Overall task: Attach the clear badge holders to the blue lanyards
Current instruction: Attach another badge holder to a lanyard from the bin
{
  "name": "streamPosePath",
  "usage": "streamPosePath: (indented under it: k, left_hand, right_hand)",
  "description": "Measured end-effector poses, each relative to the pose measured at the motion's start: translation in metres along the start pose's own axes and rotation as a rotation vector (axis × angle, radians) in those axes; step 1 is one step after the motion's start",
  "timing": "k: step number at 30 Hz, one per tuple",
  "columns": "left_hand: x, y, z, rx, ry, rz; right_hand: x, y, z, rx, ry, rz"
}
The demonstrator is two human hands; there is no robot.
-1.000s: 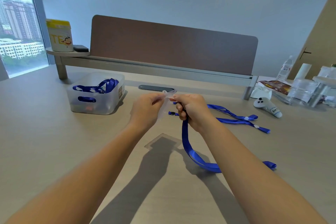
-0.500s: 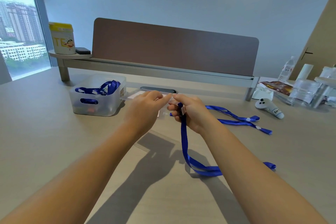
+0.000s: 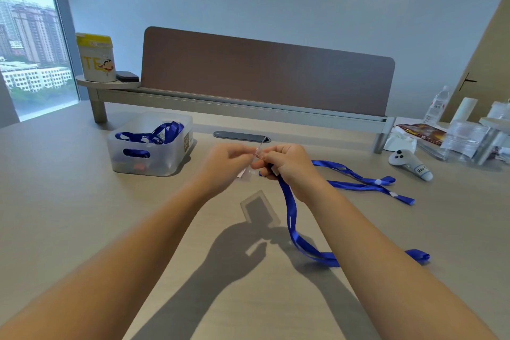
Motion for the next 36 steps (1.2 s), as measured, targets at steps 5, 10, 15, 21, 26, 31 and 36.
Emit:
streamPosePath:
  k: [5, 10, 15, 21, 26, 31, 36]
  left_hand:
    - [-0.009, -0.007, 0.010, -0.050, 0.097, 0.084]
    - [-0.016, -0.006, 0.010, -0.229, 0.087, 0.107]
    - [-0.016, 0.001, 0.003, -0.461, 0.059, 0.050]
    - [-0.015, 0.005, -0.002, -0.581, 0.055, -0.020]
    - [-0.021, 0.004, -0.002, -0.508, -0.005, -0.008]
    - [-0.026, -0.007, -0.004, -0.295, -0.123, 0.114]
    - [-0.019, -0.025, -0.006, 0.028, -0.114, 0.284]
  right_hand:
    - [0.000, -0.007, -0.007, 0.202, -0.015, 0.103]
    - [0.001, -0.009, -0.010, 0.374, -0.004, 0.182]
    - [0.003, -0.008, -0.011, 0.477, 0.002, 0.212]
    - [0.004, -0.014, -0.009, 0.546, 0.040, 0.267]
    - [0.000, -0.012, -0.004, 0.388, 0.002, 0.263]
    - [-0.003, -0.004, -0.002, 0.212, -0.028, 0.232]
    - [-0.008, 0.001, -0.007, 0.209, -0.104, 0.180]
Point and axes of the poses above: each hand's wrist, its own x-axis away from the middle knuckle, its own z-axis out of the back of the hand, y = z × x, the point moved 8 cm from there along -x, towards the middle knuckle, and after that the axes turned 6 degrees about -x, right-handed, at the moved point
